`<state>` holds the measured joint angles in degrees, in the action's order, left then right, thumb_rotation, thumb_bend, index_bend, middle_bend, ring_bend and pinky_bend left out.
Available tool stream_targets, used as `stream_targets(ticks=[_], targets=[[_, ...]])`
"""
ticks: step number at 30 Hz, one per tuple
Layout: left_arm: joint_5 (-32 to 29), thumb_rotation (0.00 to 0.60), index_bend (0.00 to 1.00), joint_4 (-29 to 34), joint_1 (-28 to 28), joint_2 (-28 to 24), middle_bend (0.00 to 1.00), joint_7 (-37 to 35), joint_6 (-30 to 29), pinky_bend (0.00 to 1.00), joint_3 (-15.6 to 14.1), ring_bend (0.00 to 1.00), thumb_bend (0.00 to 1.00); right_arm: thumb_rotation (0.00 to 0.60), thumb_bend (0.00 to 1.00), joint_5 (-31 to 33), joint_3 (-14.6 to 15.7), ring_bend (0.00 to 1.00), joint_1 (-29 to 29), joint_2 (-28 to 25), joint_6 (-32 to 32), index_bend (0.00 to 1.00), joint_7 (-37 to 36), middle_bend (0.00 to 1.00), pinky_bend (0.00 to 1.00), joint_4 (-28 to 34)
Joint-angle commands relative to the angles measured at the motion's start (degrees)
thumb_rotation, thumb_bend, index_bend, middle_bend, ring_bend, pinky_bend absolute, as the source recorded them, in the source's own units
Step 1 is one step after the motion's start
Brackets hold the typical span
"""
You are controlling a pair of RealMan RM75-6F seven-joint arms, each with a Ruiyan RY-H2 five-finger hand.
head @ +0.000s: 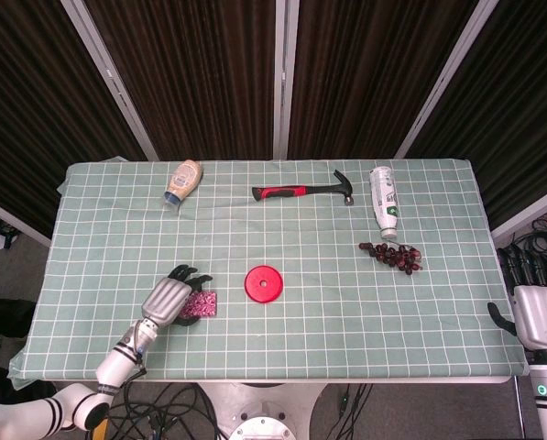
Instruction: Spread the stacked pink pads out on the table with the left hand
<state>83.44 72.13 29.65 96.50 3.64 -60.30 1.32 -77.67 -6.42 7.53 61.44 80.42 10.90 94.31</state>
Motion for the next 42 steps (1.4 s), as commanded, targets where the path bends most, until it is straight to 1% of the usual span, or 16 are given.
stream_targets(ticks=[1,9,14,18,20,25,31,34,36,40,42], targets=[[0.0,0.6,0.21,0.2,-0.1,-0.1,0.45,0.0,-0.2,0.12,0.0,0.14,0.26,0.6,0.2,0.0,0.0,0.0,0.0,0.0,0.0,0.0,0.0,0.0,0.0,0.0],[-0.2,0.6,0.21,1.6,0.1,-1.6,0.47,0.4,-0.8,0.12,0.7,0.14,0.27,0.6,0.2,0.0,0.0,0.0,0.0,0.0,0.1,0.0,0.0,0.0,0.0,0.0],[-1.2,0.6,0.21,2.2,0.5,-3.1,0.47,0.1,-1.2,0.12,2.1,0.14,0.27,0.6,0.2,0.0,0.0,0.0,0.1,0.0,0.1,0.0,0.3,0.0,0.0,0.2],[-2.3,0.6,0.21,1.6,1.0,-4.0,0.47,-1.3,-1.1,0.12,3.8,0.15,0.27,0.6,0.2,-0.1,-0.1,0.0,0.2,0.0,0.2,0.0,0.6,0.0,0.0,0.4],[-3.2,0.6,0.21,0.2,1.4,-4.0,0.48,-2.6,-0.7,0.12,4.8,0.16,0.27,0.6,0.2,0.0,-0.1,0.0,0.2,0.0,0.1,0.0,0.8,0.0,0.0,0.6],[-4.4,0.6,0.22,-4.9,2.4,-3.3,0.48,-5.7,1.0,0.12,5.8,0.16,0.27,0.6,0.2,0.0,-0.1,0.0,0.2,-0.1,0.2,0.0,1.4,0.0,0.0,1.0],[-4.8,0.6,0.22,-12.7,3.0,-0.9,0.49,-9.3,2.6,0.12,5.6,0.17,0.27,0.6,0.2,0.0,-0.1,0.0,0.2,-0.1,0.5,0.0,2.2,0.0,0.0,1.5],[-4.5,0.6,0.22,-15.2,3.0,0.3,0.5,-11.3,2.9,0.12,5.2,0.17,0.27,0.6,0.2,-0.1,-0.1,0.0,0.2,-0.2,0.6,0.0,2.3,0.0,0.0,1.7],[-4.1,0.6,0.21,-16.2,3.0,0.7,0.47,-12.6,2.7,0.12,4.9,0.17,0.27,0.6,0.2,-0.1,-0.1,0.0,0.2,-0.2,0.7,0.0,2.5,0.0,0.0,1.8],[-2.9,0.6,0.16,-17.6,3.1,0.8,0.34,-15.0,3.0,0.12,4.0,0.14,0.21,0.6,0.2,-0.8,0.0,0.0,0.2,-0.2,0.9,0.0,2.1,0.0,0.0,1.7],[-2.8,0.6,0.15,-17.8,3.1,0.8,0.3,-15.2,3.0,0.12,3.9,0.14,0.18,0.6,0.2,-1.2,0.1,0.0,0.2,-0.1,1.1,0.0,1.8,0.0,0.0,1.5]])
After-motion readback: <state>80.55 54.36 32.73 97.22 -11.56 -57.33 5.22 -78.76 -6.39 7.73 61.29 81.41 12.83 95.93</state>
